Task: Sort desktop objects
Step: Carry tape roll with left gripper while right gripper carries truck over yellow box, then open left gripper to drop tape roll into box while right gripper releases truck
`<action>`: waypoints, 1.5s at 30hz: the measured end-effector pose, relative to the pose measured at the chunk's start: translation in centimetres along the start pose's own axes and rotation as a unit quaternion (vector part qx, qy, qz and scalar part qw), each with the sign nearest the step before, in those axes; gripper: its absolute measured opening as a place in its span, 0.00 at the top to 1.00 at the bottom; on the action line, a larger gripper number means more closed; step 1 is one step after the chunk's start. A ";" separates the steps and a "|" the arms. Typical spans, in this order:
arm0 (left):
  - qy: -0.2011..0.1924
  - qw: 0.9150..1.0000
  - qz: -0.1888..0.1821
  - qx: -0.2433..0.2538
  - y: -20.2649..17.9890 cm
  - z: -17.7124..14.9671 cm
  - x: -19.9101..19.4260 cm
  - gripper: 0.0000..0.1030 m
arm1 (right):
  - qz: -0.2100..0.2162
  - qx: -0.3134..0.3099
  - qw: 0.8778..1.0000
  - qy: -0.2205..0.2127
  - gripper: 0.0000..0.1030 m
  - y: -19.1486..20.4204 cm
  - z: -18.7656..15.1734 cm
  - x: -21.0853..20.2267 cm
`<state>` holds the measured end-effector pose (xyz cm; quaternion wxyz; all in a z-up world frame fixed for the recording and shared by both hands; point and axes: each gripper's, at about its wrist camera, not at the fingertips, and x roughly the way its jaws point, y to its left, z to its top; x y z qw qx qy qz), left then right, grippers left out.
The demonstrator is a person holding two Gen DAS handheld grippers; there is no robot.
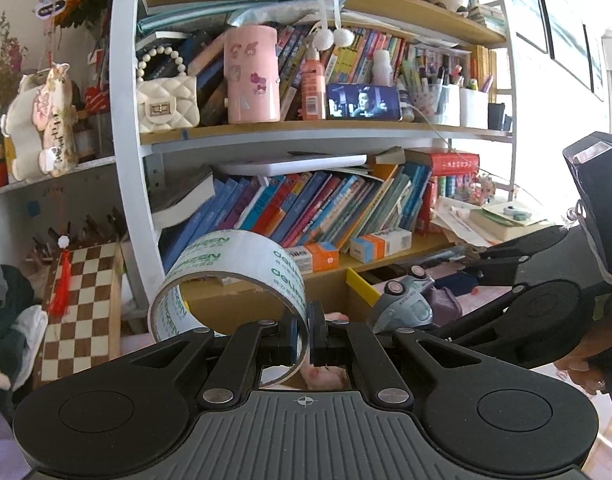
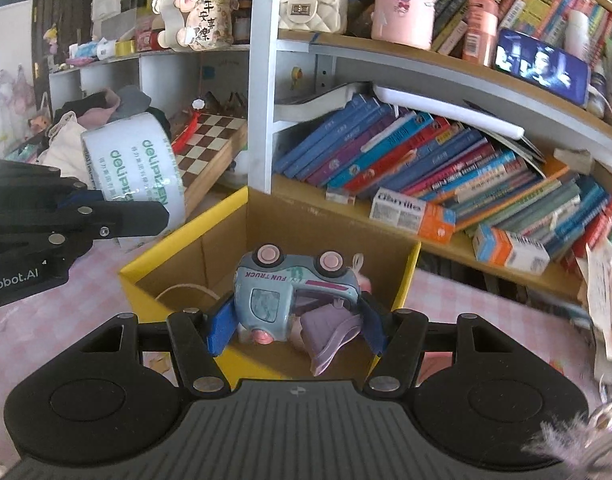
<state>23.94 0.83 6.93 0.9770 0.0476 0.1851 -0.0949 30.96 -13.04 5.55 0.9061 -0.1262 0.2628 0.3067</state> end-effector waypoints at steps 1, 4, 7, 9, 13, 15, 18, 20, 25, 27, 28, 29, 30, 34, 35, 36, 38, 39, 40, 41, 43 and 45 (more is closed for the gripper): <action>0.002 1.000 0.001 0.000 0.1 0.2 0.5 0.96 | 0.002 -0.005 1.000 0.000 0.41 -0.2 0.3 0.5; 0.010 1.000 0.003 -0.005 0.4 0.6 2.2 0.96 | 0.011 -0.023 1.000 0.008 0.41 -0.7 0.8 2.2; 0.022 1.000 0.003 -0.013 0.8 0.7 3.8 0.96 | 0.022 -0.041 0.999 0.020 0.41 -1.1 1.3 4.0; 0.032 0.999 0.002 -0.020 1.1 0.7 5.0 0.96 | 0.029 -0.049 0.998 0.032 0.41 -1.3 1.4 5.3; 0.056 0.998 -0.002 -0.028 1.5 0.3 7.1 0.96 | 0.047 -0.068 0.995 0.059 0.41 -1.4 1.3 7.6; 0.068 0.997 -0.005 -0.032 1.6 0.1 8.1 0.96 | 0.059 -0.082 0.992 0.073 0.41 -1.3 1.2 8.7; 0.085 0.996 -0.009 -0.038 1.9 -0.2 9.7 0.96 | 0.077 -0.093 0.988 0.093 0.41 -1.2 1.0 10.2; 0.097 0.994 -0.011 -0.042 2.1 -0.4 10.7 0.96 | 0.090 -0.091 0.986 0.109 0.41 -1.4 1.0 11.3; 0.127 0.990 -0.018 -0.052 2.5 -1.0 13.3 0.96 | 0.111 -0.095 0.978 0.149 0.41 -1.8 1.0 13.6; 0.141 0.988 -0.023 -0.060 2.7 -1.5 14.1 0.96 | 0.119 -0.096 0.974 0.169 0.41 -1.9 0.8 14.4; 0.149 0.986 -0.026 -0.065 2.8 -1.7 14.4 0.96 | 0.124 -0.095 0.971 0.180 0.41 -2.0 0.6 14.9; 0.157 0.985 -0.030 -0.071 2.9 -2.0 14.8 0.96 | 0.129 -0.093 0.969 0.189 0.41 -2.0 0.4 15.2; 0.165 0.983 -0.035 -0.076 3.0 -2.3 15.1 0.96 | 0.133 -0.090 0.967 0.197 0.41 -2.1 0.2 15.4; 0.183 0.977 -0.046 -0.103 3.6 -3.1 15.9 0.95 | 0.141 -0.091 0.963 0.213 0.40 -2.1 0.2 15.7; 0.186 0.975 -0.048 -0.111 3.8 -3.2 16.1 0.95 | 0.140 -0.094 0.962 0.215 0.40 -2.0 0.2 15.7; 0.188 0.974 -0.050 -0.120 4.0 -3.3 16.2 0.95 | 0.140 -0.095 0.961 0.218 0.40 -2.0 0.3 15.8; 0.192 0.972 -0.050 -0.127 4.2 -3.4 16.3 0.95 | 0.139 -0.098 0.960 0.223 0.40 -1.9 0.3 15.9; 0.194 0.971 -0.050 -0.129 4.3 -3.5 16.4 0.95 | 0.138 -0.099 0.959 0.225 0.40 -1.9 0.3 16.0; 0.196 0.971 -0.048 -0.131 4.3 -3.6 16.4 0.95 | 0.138 -0.101 0.959 0.228 0.40 -1.8 0.4 16.2; 0.199 0.970 -0.044 -0.133 4.4 -3.7 16.6 0.95 | 0.138 -0.101 0.958 0.229 0.40 -1.8 0.4 16.2; 0.202 0.969 -0.039 -0.139 4.6 -3.9 16.6 0.95 | 0.137 -0.103 0.958 0.231 0.39 -1.8 0.4 16.3; 0.204 0.968 -0.034 -0.143 4.7 -4.0 16.6 0.94 | 0.135 -0.104 0.958 0.231 0.39 -1.7 0.4 16.3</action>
